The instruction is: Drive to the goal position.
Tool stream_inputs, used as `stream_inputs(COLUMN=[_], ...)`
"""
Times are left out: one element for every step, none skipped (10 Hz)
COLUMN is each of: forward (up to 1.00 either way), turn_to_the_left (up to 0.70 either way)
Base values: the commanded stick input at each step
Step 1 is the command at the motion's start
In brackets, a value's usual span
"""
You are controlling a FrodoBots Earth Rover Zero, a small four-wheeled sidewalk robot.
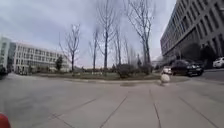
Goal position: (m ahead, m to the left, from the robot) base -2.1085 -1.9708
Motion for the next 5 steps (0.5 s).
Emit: stream_inputs(forward=[0.70,0.70,0.70,0.70,0.70], turn_to_the_left=[0.00,0.00,0.00,0.00,0.02])
